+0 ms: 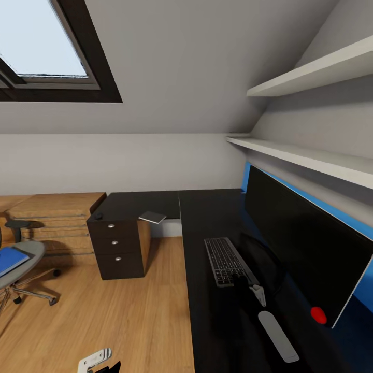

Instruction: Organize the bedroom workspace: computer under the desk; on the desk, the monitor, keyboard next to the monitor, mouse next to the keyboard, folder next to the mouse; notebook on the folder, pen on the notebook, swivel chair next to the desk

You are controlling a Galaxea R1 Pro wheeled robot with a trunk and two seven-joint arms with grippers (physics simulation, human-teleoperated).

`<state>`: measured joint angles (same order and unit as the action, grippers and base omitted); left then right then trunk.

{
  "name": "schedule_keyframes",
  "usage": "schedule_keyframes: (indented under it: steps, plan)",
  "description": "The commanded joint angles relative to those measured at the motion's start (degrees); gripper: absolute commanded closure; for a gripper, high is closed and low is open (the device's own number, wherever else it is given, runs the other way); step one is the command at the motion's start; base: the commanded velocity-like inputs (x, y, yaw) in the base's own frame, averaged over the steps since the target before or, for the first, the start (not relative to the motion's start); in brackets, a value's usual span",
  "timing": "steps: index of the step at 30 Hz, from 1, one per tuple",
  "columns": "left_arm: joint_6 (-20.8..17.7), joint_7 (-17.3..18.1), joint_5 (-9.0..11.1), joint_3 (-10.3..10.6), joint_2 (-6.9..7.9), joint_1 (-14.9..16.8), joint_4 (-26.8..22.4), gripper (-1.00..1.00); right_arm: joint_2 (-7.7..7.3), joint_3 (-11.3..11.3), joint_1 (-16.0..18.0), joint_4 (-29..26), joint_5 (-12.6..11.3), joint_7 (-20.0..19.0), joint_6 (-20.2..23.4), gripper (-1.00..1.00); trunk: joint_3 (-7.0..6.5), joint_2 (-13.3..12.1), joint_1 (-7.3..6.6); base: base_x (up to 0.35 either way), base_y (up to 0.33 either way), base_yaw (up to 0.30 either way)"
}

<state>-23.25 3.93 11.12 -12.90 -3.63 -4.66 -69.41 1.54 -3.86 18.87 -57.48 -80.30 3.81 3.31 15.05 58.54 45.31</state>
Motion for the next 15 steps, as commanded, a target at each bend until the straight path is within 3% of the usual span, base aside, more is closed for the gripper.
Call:
schedule_keyframes:
  steps: [1, 11, 15]
  plan:
    - [-0.4, 0.2, 0.3, -0.2, -0.06, 0.0, -0.1, -1.00, -0.02, 0.0, 0.0, -0.1, -0.4, 0.2, 0.1, 1.00, 0.06, 0.0, 0.01, 0.011, 0.000, 0.000]
    - [-0.4, 0.2, 0.4, -0.2, -0.06, 0.0, -0.1, -1.00, -0.04, 0.0, 0.0, -0.1, -0.4, 0.2, 0.1, 1.00, 0.06, 0.0, 0.01, 0.008, 0.000, 0.000]
    - [-0.4, 0.3, 0.4, -0.2, -0.06, 0.0, -0.1, -1.00, -0.05, 0.0, 0.0, -0.1, -0.4, 0.2, 0.1, 1.00, 0.06, 0.0, 0.01, 0.209, 0.000, 0.000]
